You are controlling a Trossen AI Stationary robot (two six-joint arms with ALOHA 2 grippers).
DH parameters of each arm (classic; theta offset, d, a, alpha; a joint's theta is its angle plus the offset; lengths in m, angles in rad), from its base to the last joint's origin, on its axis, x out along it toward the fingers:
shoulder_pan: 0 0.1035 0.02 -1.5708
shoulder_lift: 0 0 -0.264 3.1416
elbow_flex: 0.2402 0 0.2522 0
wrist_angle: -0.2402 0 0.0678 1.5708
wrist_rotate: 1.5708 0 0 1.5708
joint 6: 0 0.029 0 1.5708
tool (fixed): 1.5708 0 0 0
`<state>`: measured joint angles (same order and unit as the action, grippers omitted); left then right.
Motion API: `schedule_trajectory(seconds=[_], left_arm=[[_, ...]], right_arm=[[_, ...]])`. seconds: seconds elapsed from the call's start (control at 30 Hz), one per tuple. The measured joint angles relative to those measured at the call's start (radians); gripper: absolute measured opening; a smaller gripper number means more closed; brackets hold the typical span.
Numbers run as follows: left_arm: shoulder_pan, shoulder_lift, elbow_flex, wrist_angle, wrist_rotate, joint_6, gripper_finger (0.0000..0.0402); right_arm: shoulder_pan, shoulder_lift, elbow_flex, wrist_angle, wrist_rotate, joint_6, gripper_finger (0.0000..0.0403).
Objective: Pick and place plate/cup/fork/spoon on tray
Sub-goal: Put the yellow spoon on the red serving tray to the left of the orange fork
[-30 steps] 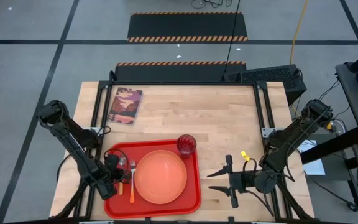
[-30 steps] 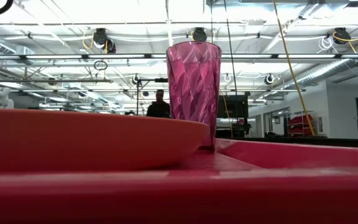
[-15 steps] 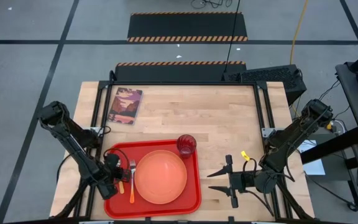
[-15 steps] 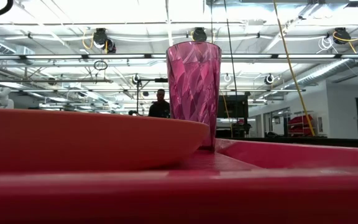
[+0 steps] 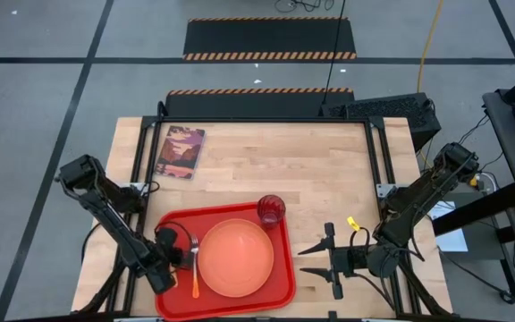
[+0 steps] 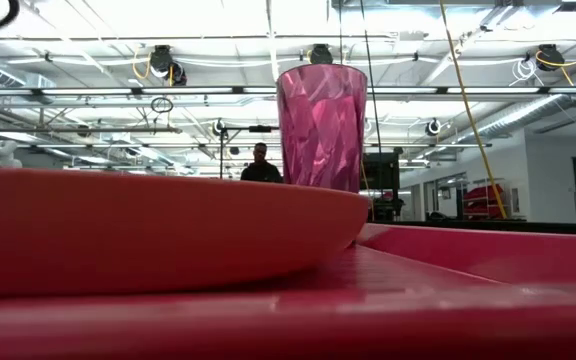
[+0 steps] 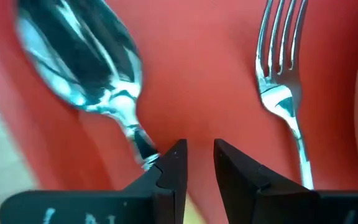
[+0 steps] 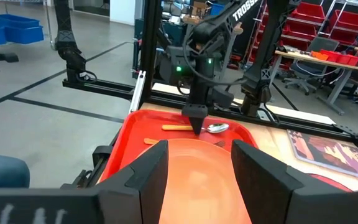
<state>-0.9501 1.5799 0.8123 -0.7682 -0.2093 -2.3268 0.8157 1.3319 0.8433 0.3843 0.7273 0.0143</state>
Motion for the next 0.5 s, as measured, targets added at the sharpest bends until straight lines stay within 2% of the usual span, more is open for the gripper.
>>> schedule_trajectory(seconds=[0.23,0.4,0.5], left_arm=[[0.001,-0.002,0.117,-0.228,-0.001,-0.004,0.0081],[0.008,0.006,0.120,-0.247,0.070,-0.033,0.0081],[0.018,0.037,0.119,-0.246,0.078,-0.034,0.0081]], right_arm=[[0.000,0.000,0.000,0.000,0.000,0.000,0.0169],[0.000,0.000,0.000,0.000,0.000,0.000,0.0169],[0.000,0.000,0.000,0.000,0.000,0.000,0.0169]])
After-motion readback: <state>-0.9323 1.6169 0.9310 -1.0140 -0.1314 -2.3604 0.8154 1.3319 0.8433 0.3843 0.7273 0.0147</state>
